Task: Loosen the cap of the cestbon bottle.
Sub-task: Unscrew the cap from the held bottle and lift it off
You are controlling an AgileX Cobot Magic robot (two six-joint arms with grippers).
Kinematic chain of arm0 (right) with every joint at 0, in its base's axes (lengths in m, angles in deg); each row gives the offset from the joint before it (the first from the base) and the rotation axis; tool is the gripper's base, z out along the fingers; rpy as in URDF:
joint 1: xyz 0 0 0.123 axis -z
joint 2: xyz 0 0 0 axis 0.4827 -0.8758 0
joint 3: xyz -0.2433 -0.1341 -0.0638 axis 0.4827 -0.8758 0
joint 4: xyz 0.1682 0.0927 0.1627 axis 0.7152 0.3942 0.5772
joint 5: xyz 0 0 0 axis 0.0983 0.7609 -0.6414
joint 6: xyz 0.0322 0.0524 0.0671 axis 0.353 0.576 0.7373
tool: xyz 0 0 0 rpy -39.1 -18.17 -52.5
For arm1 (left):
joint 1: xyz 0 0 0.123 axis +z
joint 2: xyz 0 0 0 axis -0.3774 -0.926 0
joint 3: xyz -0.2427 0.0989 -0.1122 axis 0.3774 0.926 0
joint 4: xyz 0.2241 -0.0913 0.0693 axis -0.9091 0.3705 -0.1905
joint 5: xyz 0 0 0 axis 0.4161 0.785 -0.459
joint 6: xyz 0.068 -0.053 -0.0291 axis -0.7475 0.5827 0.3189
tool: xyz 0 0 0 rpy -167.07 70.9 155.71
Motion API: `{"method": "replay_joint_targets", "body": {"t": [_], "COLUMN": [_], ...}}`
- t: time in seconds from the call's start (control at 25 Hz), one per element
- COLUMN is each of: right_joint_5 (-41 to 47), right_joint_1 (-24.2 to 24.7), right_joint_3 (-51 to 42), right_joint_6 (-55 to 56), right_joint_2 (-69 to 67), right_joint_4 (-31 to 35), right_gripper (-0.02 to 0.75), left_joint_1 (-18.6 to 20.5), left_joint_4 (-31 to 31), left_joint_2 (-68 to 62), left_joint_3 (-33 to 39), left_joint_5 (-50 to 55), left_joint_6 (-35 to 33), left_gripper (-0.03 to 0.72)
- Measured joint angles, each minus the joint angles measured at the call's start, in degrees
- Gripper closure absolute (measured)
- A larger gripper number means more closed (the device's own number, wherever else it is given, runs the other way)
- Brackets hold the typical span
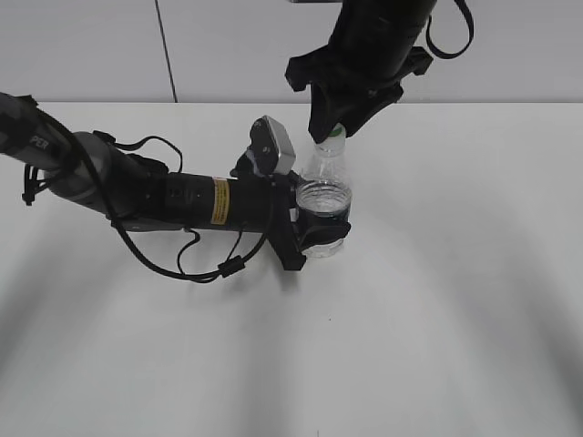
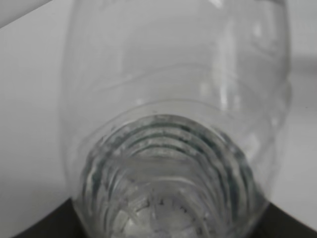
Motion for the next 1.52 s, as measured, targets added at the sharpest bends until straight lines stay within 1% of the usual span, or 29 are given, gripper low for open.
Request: {"method": "replay_joint_targets", "body": {"t": [0.44, 0.76, 1.04, 1.36, 1.52], "right_joint_5": [0.0, 0.0, 0.0, 0.0, 0.0], "right_joint_1": [0.0, 0.0, 0.0, 0.0, 0.0], "right_joint_3": [0.1, 0.16, 0.19, 0.3, 0.3], "right_joint_6": [-29.65, -43.89, -59.94, -82.46, -86.44], "right_joint_2": [0.05, 0.05, 0.22, 0.23, 0.28], "right_joint_4": [0.24, 0.36, 0.35, 1.67, 1.75], "right_gripper": [0.442, 0.444, 0.444, 0.444, 0.445], "left_joint_1": [0.0, 0.0, 0.0, 0.0, 0.0], "left_joint_4": [0.0, 0.0, 0.05, 0.0, 0.0], "left_joint_2": [0.0, 0.0, 0.0, 0.0, 0.0], "left_joint_3": [0.0, 0.0, 0.0, 0.0, 0.0], "left_joint_5": [0.0, -0.11, -0.17, -0.17, -0.17], "left_joint_6": [-0.05, -0.05, -0.05, -0.05, 0.0], "left_gripper": [0.325, 0.325, 0.325, 0.325, 0.325]}}
